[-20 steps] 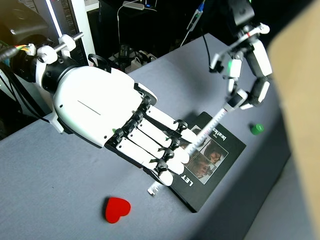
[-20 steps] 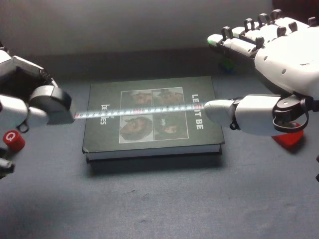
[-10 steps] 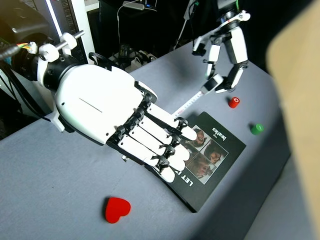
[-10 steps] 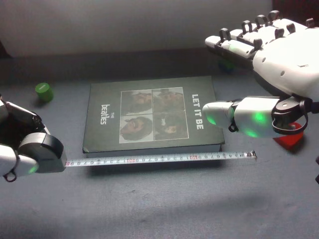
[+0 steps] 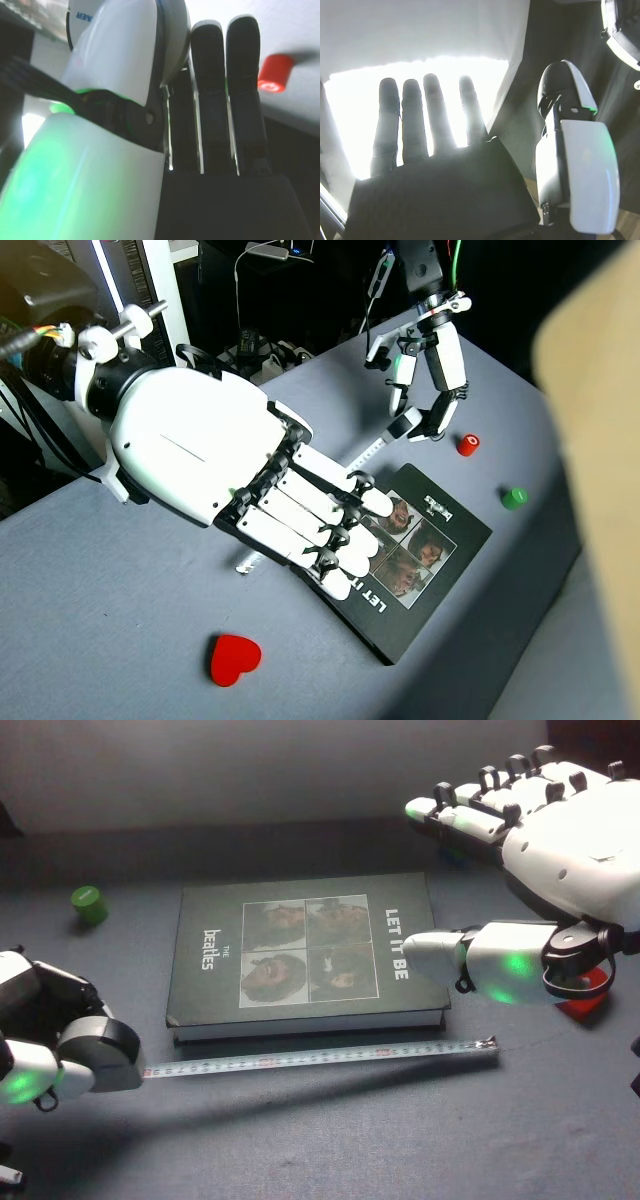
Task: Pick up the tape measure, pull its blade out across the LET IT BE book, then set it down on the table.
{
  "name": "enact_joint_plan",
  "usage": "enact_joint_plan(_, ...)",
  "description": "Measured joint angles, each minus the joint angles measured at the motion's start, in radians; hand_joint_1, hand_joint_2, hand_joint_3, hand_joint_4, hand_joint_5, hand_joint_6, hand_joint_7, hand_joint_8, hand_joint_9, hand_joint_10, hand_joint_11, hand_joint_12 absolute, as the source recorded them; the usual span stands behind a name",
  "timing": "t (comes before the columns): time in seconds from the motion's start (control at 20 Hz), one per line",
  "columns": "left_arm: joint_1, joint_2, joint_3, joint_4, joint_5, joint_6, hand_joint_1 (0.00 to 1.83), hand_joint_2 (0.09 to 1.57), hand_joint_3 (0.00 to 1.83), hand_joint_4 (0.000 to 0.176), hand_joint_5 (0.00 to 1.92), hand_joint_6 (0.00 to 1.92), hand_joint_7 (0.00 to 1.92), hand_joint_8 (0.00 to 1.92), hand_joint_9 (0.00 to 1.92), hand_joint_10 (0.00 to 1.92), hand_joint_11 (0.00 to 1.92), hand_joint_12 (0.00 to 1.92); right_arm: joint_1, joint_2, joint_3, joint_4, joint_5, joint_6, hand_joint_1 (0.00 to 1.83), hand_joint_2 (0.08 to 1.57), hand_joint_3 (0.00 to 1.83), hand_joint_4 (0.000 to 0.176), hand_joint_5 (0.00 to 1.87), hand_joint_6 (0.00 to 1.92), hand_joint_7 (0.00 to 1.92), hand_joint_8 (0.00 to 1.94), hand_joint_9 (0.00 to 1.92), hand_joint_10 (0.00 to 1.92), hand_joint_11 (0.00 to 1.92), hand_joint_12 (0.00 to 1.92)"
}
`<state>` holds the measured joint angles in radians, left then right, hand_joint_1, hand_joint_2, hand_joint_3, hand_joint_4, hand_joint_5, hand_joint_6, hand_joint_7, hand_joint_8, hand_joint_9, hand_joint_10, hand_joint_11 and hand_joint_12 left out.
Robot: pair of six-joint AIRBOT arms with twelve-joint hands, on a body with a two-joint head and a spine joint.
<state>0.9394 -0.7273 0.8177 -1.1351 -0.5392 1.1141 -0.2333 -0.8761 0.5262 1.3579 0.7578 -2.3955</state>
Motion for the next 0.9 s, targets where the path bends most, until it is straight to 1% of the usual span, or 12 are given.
enact_joint_plan(0.05,0.006,-0.01,0.013,0.006,-0.001,-0.011,1.37,1.16,0.0,0.0,0.81,1.07,0.95,1.1,0.82,1.38,0.7,1.32,0.0,0.0,-0.001,0.0,0.0,0.0,0.07,1.11,0.0,0.13,0.03,0.0,0.07,0.0,0.05,0.0,0.0,0.47)
enact_joint_plan(0.1,0.011,-0.019,0.023,0.016,-0.001,-0.014,1.37,1.15,0.0,0.0,0.87,1.0,0.94,1.11,0.82,1.37,0.71,1.3,0.0,0.0,-0.001,0.0,0.002,0.0,0.07,1.11,0.0,0.13,0.02,0.0,0.06,0.0,0.05,0.0,0.0,0.45)
enact_joint_plan(0.3,0.013,-0.044,0.067,0.053,0.008,-0.032,1.37,1.14,0.0,0.0,0.88,0.99,0.96,1.09,0.82,1.36,0.73,1.29,-0.003,0.0,-0.009,0.002,0.003,-0.002,0.07,1.11,0.0,0.129,0.02,0.0,0.06,0.0,0.05,0.0,0.0,0.45)
enact_joint_plan(0.4,0.013,-0.052,0.084,0.054,-0.002,-0.032,1.37,1.15,0.0,0.0,0.85,1.01,0.97,1.09,0.8,1.37,0.7,1.35,-0.003,0.0,-0.009,0.001,0.005,-0.003,0.08,1.09,0.0,0.129,0.02,0.0,0.06,0.0,0.05,0.0,0.0,0.46)
enact_joint_plan(0.45,0.013,-0.052,0.085,0.054,-0.005,-0.032,1.37,1.15,0.0,0.0,0.85,1.02,0.97,1.09,0.8,1.37,0.72,1.36,-0.003,0.0,-0.009,0.001,0.004,-0.003,0.08,1.09,0.0,0.129,0.02,0.0,0.07,0.0,0.05,0.0,0.0,0.47)
enact_joint_plan(0.6,0.013,-0.056,0.084,0.055,-0.008,-0.032,1.37,1.15,0.0,0.0,0.83,1.03,0.96,1.1,0.8,1.38,0.7,1.31,-0.003,0.0,-0.009,0.002,0.004,-0.007,0.07,1.1,0.0,0.129,0.02,0.0,0.07,0.0,0.06,0.0,0.0,0.47)
enact_joint_plan(0.7,0.013,-0.056,0.08,0.055,-0.012,-0.032,1.37,1.15,0.0,0.0,0.83,1.04,0.97,1.09,0.79,1.38,0.68,1.35,-0.003,0.0,-0.009,0.002,0.003,-0.007,0.07,1.1,0.0,0.13,0.02,0.0,0.07,0.0,0.06,0.0,0.0,0.49)
enact_joint_plan(0.75,0.013,-0.056,0.077,0.055,-0.012,-0.032,1.36,1.16,0.0,0.0,0.82,1.07,0.97,1.1,0.77,1.4,0.67,1.38,-0.003,0.0,-0.009,0.001,0.003,-0.009,0.07,1.1,0.0,0.13,0.02,0.0,0.07,0.0,0.06,0.0,0.0,0.49)
enact_joint_plan(0.8,0.013,-0.056,0.074,0.055,-0.013,-0.032,1.35,1.18,0.0,0.0,0.74,1.18,0.92,1.16,0.74,1.44,0.65,1.4,-0.007,0.0,-0.009,-0.004,0.003,-0.01,0.07,1.1,0.0,0.13,0.02,0.0,0.07,0.0,0.06,0.0,0.0,0.49)
enact_joint_plan(0.85,0.013,-0.056,0.072,0.056,-0.012,-0.032,1.23,1.2,0.0,0.0,0.73,1.22,0.91,1.23,0.69,1.12,0.62,1.36,-0.007,0.0,-0.009,0.001,0.001,-0.014,0.07,1.1,0.0,0.129,0.02,0.0,0.08,0.0,0.06,0.0,0.0,0.51)
enact_joint_plan(0.9,0.013,-0.056,0.07,0.056,-0.014,-0.031,1.19,1.21,0.0,0.0,0.72,1.26,0.88,1.25,0.7,0.8,0.59,1.23,-0.007,0.0,-0.01,0.002,0.0,-0.014,0.07,1.1,0.0,0.129,0.03,0.0,0.08,0.0,0.07,0.0,0.0,0.51)
